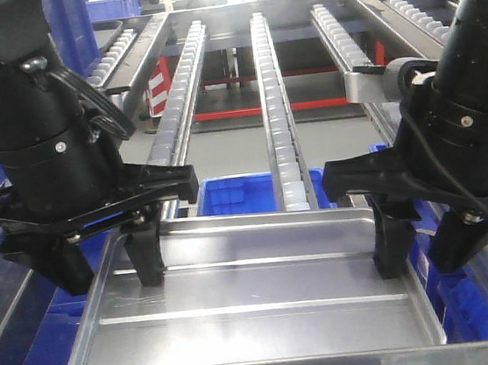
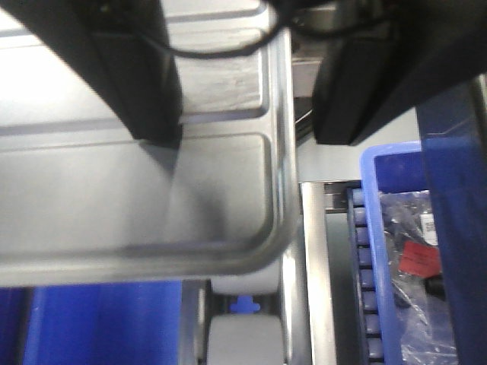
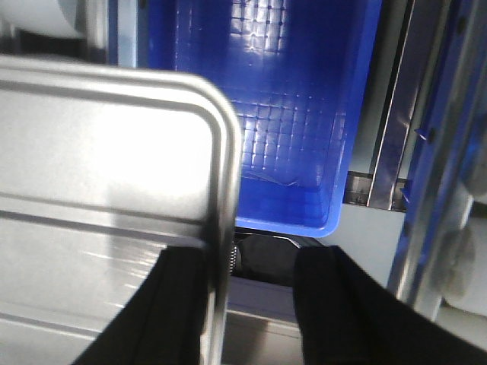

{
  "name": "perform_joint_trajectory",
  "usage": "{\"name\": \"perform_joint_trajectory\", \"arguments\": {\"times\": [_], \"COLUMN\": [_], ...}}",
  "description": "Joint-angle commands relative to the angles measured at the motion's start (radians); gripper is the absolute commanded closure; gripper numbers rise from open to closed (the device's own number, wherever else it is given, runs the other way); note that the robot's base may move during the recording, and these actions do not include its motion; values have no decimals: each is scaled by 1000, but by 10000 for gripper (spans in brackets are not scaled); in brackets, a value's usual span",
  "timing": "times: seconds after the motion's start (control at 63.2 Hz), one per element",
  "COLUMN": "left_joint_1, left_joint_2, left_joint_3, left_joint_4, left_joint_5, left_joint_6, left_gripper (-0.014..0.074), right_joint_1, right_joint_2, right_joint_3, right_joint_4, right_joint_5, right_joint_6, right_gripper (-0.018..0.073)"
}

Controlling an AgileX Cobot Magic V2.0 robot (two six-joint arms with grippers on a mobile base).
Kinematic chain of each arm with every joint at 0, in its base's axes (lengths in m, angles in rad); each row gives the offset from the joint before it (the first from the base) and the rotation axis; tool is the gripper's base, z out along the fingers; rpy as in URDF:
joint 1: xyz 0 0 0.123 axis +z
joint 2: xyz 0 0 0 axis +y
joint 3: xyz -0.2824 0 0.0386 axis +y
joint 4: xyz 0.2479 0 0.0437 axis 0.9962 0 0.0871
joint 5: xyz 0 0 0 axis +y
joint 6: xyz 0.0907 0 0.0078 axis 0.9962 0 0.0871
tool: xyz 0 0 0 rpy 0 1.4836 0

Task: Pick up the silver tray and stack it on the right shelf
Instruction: 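Close both grippers on the silver tray's side rims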

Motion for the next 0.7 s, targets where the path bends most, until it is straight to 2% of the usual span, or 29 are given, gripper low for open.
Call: {"name": "perform_joint_trajectory", "arguments": {"times": [0.0, 0.301, 0.38, 0.443, 0.681], "left_joint_1": [24, 26, 26, 26, 26], "left_joint_2": [-20, -20, -20, -20, -20], "left_joint_3": [-17, -14, -13, -13, -19], "left_joint_4": [37, 35, 35, 35, 64], "left_joint_5": [-35, -21, -10, -9, -42], "left_joint_6": [-13, -13, -13, -13, -13], "left_gripper": [393, 613, 667, 701, 697], "right_joint_1": [-1, 26, 26, 26, 25], "right_joint_2": [0, 0, 0, 0, -1], "right_joint_3": [-12, -12, -12, -12, -14], "right_joint_4": [-10, -10, -10, -10, -20], "right_joint_5": [-55, -73, -73, -76, -132], "right_joint_6": [-14, -14, -14, -15, -15], "right_gripper": [207, 418, 518, 504, 503]}}
